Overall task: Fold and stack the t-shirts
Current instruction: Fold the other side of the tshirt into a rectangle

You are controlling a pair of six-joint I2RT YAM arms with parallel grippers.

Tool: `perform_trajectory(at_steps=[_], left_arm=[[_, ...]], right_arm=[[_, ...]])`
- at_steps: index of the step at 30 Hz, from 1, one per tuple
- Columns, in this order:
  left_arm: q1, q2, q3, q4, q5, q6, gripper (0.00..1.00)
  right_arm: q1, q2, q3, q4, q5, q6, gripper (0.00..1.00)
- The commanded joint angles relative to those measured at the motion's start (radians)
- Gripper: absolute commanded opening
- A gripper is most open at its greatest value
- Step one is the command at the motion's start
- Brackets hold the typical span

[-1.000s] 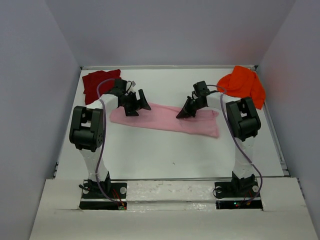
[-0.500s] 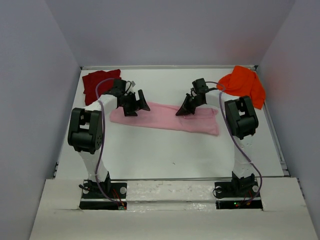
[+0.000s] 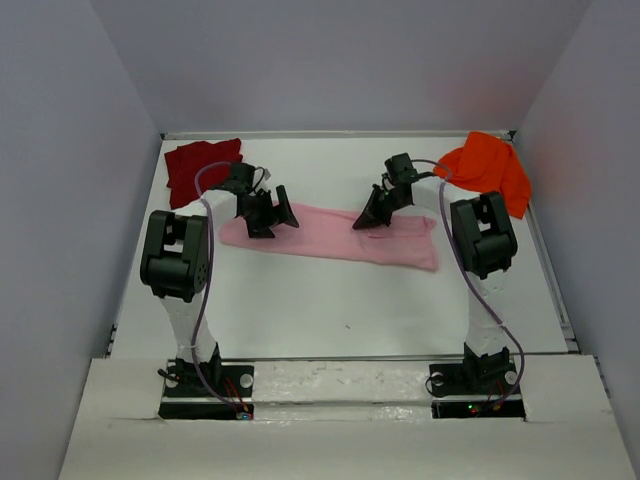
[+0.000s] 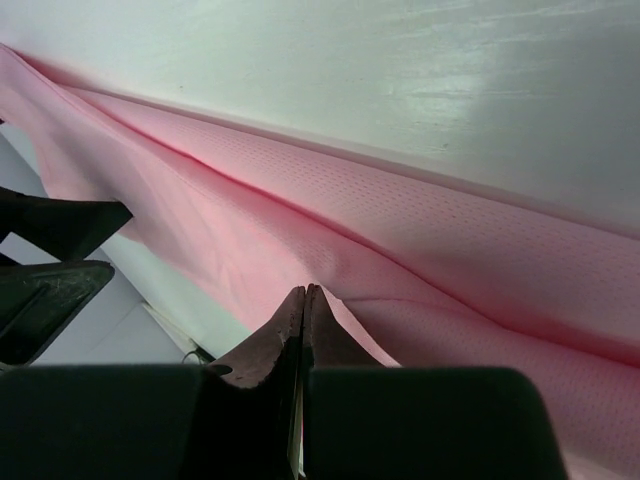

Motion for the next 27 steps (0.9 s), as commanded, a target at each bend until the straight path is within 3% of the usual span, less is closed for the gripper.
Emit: perform_trajectory(at_steps=[1, 27], left_arm=[[-0.010, 0.025, -0.023, -0.037, -0.027, 0.010, 0.99], [-0.025, 0.025, -0.058, -0.055, -0.035, 0.031, 0.99]], right_arm=[[-0.014, -0.012, 0.066, -0.023, 0.016, -0.019, 0.00], [-0.102, 0.053, 0.051, -0.054, 0.057, -0.116, 0.00]])
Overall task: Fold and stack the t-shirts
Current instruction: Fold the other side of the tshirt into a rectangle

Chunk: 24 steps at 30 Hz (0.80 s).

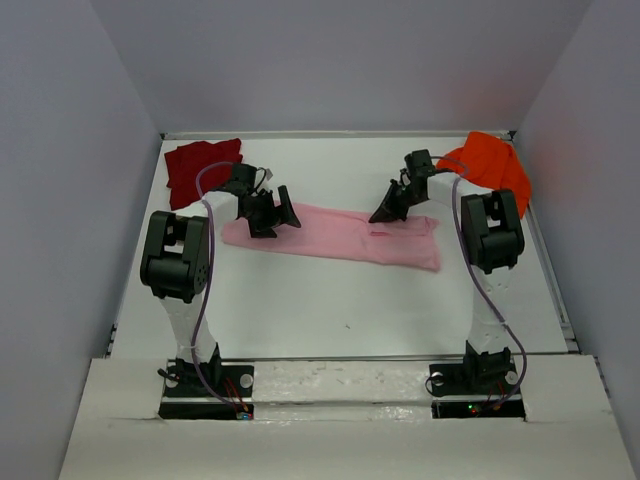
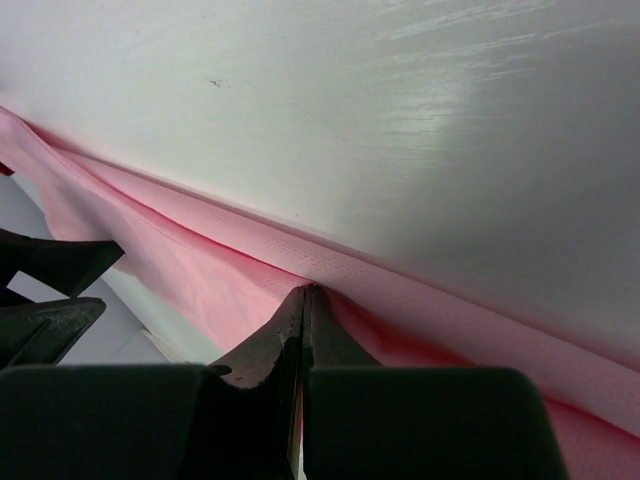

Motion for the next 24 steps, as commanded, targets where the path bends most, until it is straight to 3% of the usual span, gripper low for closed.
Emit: perform_trajectory(at_steps=[1, 9, 14, 24], left_arm=[[-0.013, 0.012, -0.040, -0.086, -0.038, 0.032, 0.99], [-0.013, -0.005, -0.065, -0.083, -0.036, 0.038, 0.99], [-0.013, -0.017, -0.083, -0.080, -0.036, 0.038, 0.99], [-0.013, -0.048, -0.092, -0.083, -0.050, 0.032, 0.99]], right_arm=[[-0.003, 0.034, 0.016, -0.018, 0.028, -0.043, 0.00], [-0.012, 0.113, 0.140, -0.019, 0.035, -0.054, 0.00], [-0.030, 0.182, 0.309, -0.096, 0.028, -0.063, 0.00], [-0.064, 0.114, 0.294, -0.111, 0.021, -0.068, 0.00]])
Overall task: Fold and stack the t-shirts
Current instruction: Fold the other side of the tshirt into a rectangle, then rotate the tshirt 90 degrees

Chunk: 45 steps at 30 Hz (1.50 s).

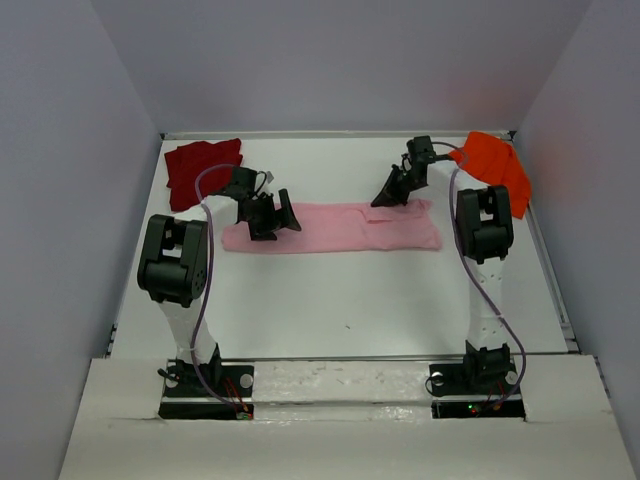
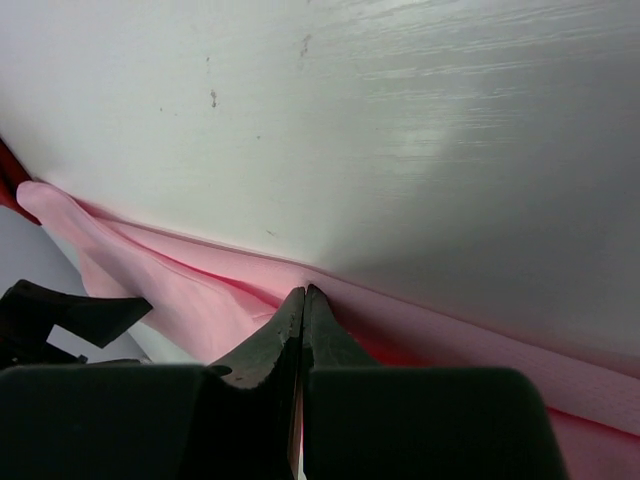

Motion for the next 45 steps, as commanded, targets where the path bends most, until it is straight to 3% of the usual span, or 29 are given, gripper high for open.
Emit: perform_trajectory(at_steps=[1, 3, 4, 7, 12, 15, 16, 17, 24, 28, 35, 45], left_arm=[[-0.006, -0.009, -0.040, -0.106, -0.043, 0.016, 0.99], [-0.006, -0.011, -0.040, -0.108, -0.039, 0.016, 0.99], [-0.006, -0.012, -0.040, -0.109, -0.038, 0.015, 0.99], [-0.006, -0.023, -0.043, -0.114, -0.033, 0.013, 0.99], [-0.006, -0.049, -0.060, -0.123, -0.038, 0.018, 0.99], [-0.006, -0.058, -0.053, -0.135, -0.035, 0.024, 0.99], [-0.006, -0.060, -0.048, -0.137, -0.032, 0.024, 0.99], [-0.006, -0.063, -0.042, -0.141, -0.029, 0.027, 0.99], [-0.002, -0.072, 0.087, -0.229, -0.050, 0.076, 0.99], [0.057, -0.058, 0.180, -0.281, -0.052, 0.111, 0.99], [0.123, -0.015, 0.265, -0.339, -0.075, 0.157, 0.99], [0.126, 0.045, 0.156, -0.286, -0.121, 0.141, 0.99]], right_arm=[[-0.033, -0.060, 0.009, -0.031, 0.016, -0.024, 0.00], [-0.033, -0.071, 0.014, -0.031, -0.038, -0.019, 0.23], [-0.033, -0.078, 0.014, -0.031, -0.058, -0.019, 0.39], [-0.033, -0.135, 0.018, -0.031, -0.081, -0.017, 0.59], [-0.053, -0.238, 0.000, -0.058, -0.132, -0.031, 0.60], [-0.053, -0.324, -0.038, -0.109, -0.129, -0.065, 0.52], [-0.053, -0.345, -0.056, -0.139, -0.129, -0.067, 0.39], [-0.053, -0.385, -0.105, -0.158, -0.117, -0.068, 0.01], [-0.053, -0.558, -0.452, -0.112, -0.054, -0.085, 0.00], [-0.053, -0.615, -0.615, -0.055, -0.009, -0.080, 0.00], [-0.062, -0.615, -0.690, 0.011, -0.005, -0.065, 0.00], [-0.062, -0.582, -0.679, 0.018, 0.018, -0.073, 0.00]])
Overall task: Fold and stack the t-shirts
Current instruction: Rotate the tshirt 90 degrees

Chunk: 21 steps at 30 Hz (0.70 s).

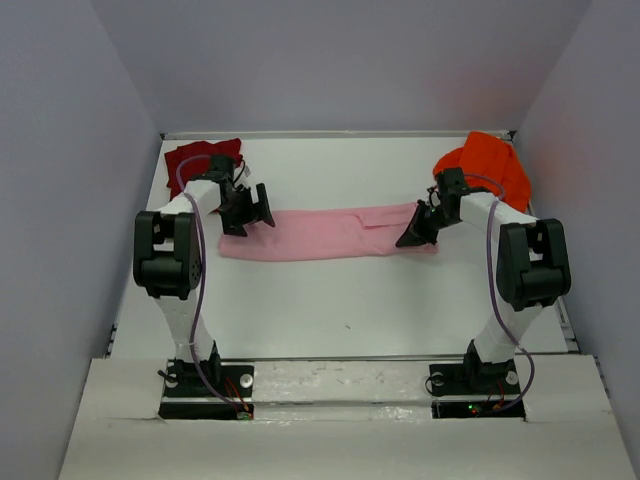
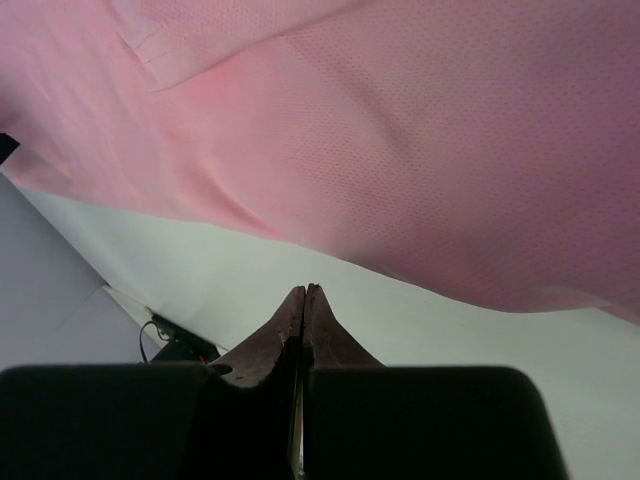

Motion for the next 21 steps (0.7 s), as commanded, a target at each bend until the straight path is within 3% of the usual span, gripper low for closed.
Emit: perform_trajectory(at_steps=[1, 10, 21], left_arm=[[-0.005, 0.014, -0.042, -0.002, -0.017, 0.008, 0.99], [-0.004, 0.026, -0.073, -0.019, -0.063, 0.005, 0.99], [-0.060, -0.066, -0.171, -0.094, -0.144, -0.019, 0.99]], right_arm=[[-0.018, 0.008, 0.016, 0.037, 0.030, -0.009, 0.00], [-0.038, 0.110, 0.042, 0.056, 0.068, -0.018, 0.00], [-0.038, 0.268, 0.142, 0.071, 0.074, -0.029, 0.00]])
